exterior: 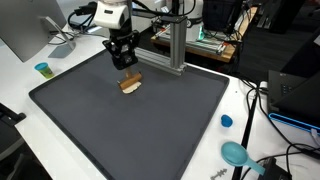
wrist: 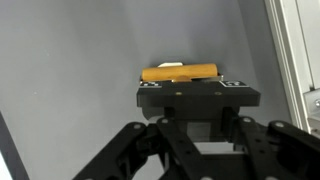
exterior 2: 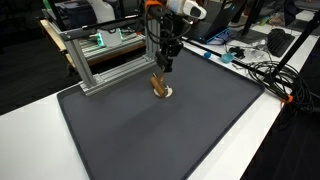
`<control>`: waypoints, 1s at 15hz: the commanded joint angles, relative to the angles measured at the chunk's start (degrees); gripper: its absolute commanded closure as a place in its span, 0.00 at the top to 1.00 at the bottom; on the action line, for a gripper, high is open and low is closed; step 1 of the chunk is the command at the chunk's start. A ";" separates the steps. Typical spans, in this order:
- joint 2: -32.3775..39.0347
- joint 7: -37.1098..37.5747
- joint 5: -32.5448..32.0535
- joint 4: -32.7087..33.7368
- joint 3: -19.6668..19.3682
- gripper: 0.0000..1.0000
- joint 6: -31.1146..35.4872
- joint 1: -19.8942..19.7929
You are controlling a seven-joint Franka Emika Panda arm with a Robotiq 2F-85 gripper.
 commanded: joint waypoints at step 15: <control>-8.52 5.81 16.29 13.73 -2.66 0.21 -23.68 -5.64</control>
